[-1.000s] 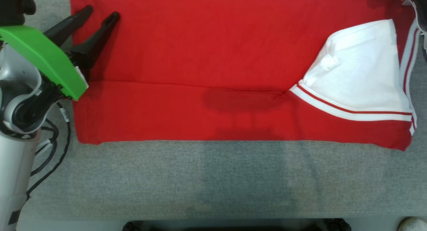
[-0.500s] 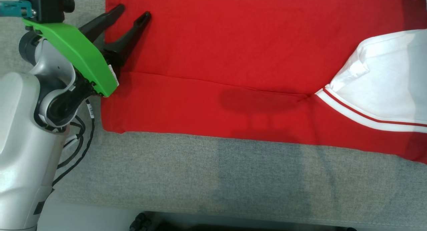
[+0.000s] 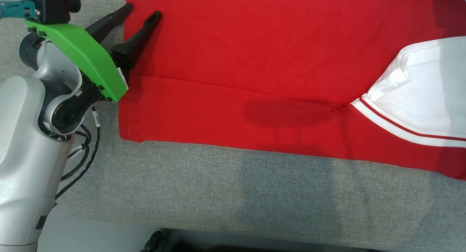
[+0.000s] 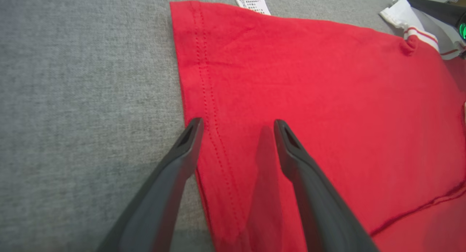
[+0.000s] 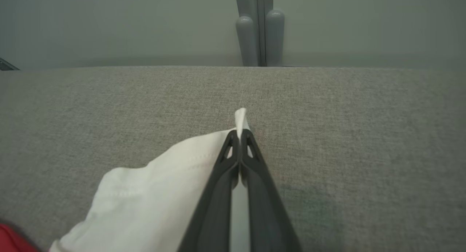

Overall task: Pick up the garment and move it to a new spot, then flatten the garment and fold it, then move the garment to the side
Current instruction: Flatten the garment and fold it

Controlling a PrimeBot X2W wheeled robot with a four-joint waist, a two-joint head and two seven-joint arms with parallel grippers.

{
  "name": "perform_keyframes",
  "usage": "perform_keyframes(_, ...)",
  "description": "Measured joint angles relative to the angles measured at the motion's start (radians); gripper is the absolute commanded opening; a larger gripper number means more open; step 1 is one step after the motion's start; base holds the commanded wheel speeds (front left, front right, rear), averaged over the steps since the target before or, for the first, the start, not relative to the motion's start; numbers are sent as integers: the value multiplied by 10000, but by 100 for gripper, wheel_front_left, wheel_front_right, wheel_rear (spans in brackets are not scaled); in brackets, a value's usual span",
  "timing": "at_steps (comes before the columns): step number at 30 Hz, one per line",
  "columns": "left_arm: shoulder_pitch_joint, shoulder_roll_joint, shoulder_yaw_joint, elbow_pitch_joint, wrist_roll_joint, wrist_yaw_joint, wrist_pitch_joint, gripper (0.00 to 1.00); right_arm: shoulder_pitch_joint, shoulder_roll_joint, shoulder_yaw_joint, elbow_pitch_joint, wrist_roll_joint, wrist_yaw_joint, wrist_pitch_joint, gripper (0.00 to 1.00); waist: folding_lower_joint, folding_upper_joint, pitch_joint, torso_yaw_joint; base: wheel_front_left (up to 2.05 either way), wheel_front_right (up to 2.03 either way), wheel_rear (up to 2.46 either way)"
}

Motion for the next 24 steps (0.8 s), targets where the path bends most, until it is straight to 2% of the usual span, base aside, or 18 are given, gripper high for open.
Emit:
perform_keyframes(16,-1023,688,1009,1611,127,0,-637,100,-62,1365,673,-775,476,1164,-788,0,0,0,113,-1068,0,0,0)
perform_keyframes(24,-1195,934,1243,2190,127,0,-855,100,57,1488,867,-1070,493,1425,-1143,0,0,1,115,-1719,0,0,0)
